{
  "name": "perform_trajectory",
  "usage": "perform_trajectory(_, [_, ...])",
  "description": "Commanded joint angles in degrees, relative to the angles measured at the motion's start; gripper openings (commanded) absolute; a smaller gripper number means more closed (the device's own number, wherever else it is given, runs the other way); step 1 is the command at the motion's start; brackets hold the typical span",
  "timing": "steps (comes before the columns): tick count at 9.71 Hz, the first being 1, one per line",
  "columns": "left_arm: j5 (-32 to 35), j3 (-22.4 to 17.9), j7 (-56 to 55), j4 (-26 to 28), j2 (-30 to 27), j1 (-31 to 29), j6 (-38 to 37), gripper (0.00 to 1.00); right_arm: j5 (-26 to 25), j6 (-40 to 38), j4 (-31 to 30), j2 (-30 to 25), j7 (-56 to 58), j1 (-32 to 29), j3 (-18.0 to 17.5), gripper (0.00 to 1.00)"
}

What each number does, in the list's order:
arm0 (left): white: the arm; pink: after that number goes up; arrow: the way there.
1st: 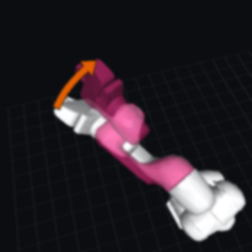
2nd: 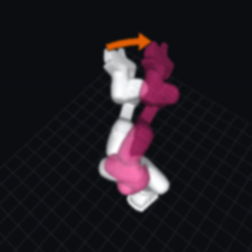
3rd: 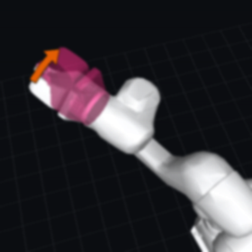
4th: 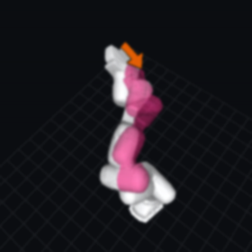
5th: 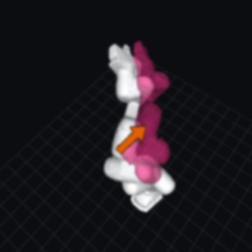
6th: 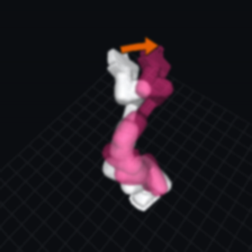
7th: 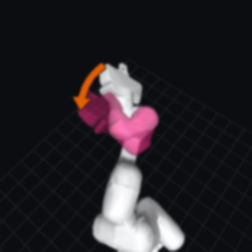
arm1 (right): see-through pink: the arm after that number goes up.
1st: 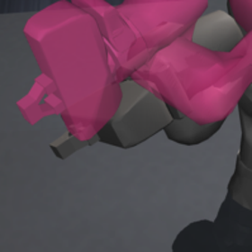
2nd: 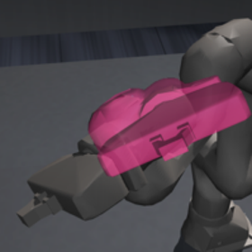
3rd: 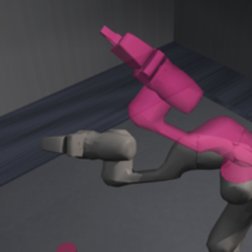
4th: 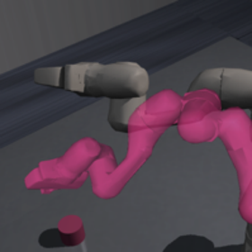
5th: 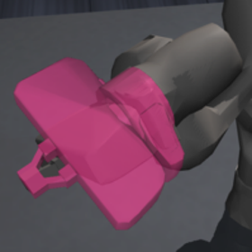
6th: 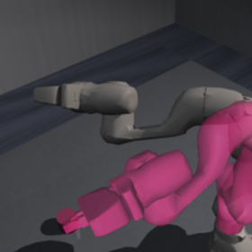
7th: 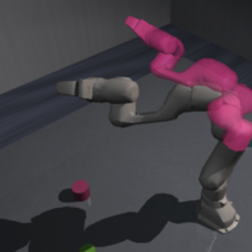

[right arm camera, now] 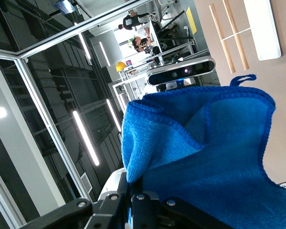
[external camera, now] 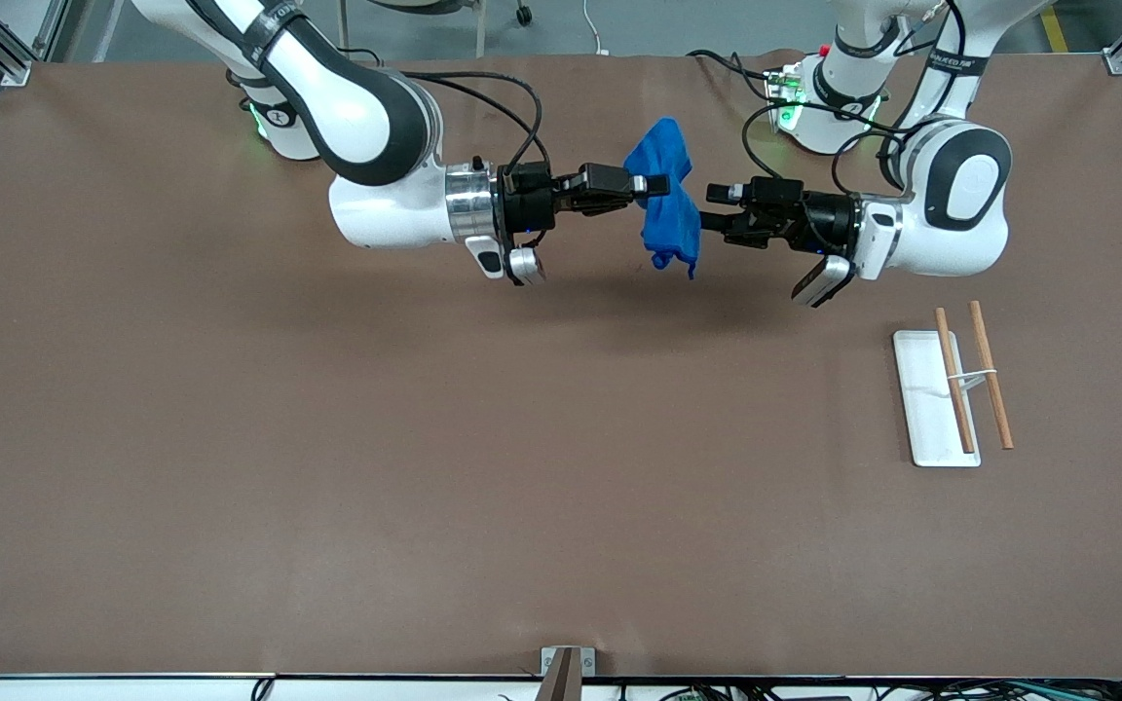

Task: Right arm passes towel to left arm to hang
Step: 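Grasp the towel with the left gripper while the right gripper releases it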

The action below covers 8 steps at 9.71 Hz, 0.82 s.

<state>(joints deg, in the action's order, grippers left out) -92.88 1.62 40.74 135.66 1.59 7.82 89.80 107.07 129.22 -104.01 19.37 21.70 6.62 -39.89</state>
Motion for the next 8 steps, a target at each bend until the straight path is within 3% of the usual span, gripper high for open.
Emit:
perform_trajectory(1, [-2.1,0.0,1.9,2.2,-0.3,1.6,3.2,0.70,1.8,0.0,0.5,0.2,1.2,0.2,-0.3,0.00])
perform_trajectory(3, [-2.0,-0.1,2.0,2.2,-0.4,1.3,2.9,0.11,1.9,0.0,0.4,0.2,1.2,0.2,-0.3,0.00])
perform_trajectory(4, [-2.0,-0.2,2.0,2.1,-0.4,1.0,2.7,0.00,1.8,0.0,0.5,0.2,1.2,0.2,-0.3,0.00])
perform_trajectory(8, [-1.3,-2.1,-0.1,0.8,-0.4,0.9,1.5,0.00,1.9,0.1,0.5,0.2,1.2,0.2,-0.3,0.00])
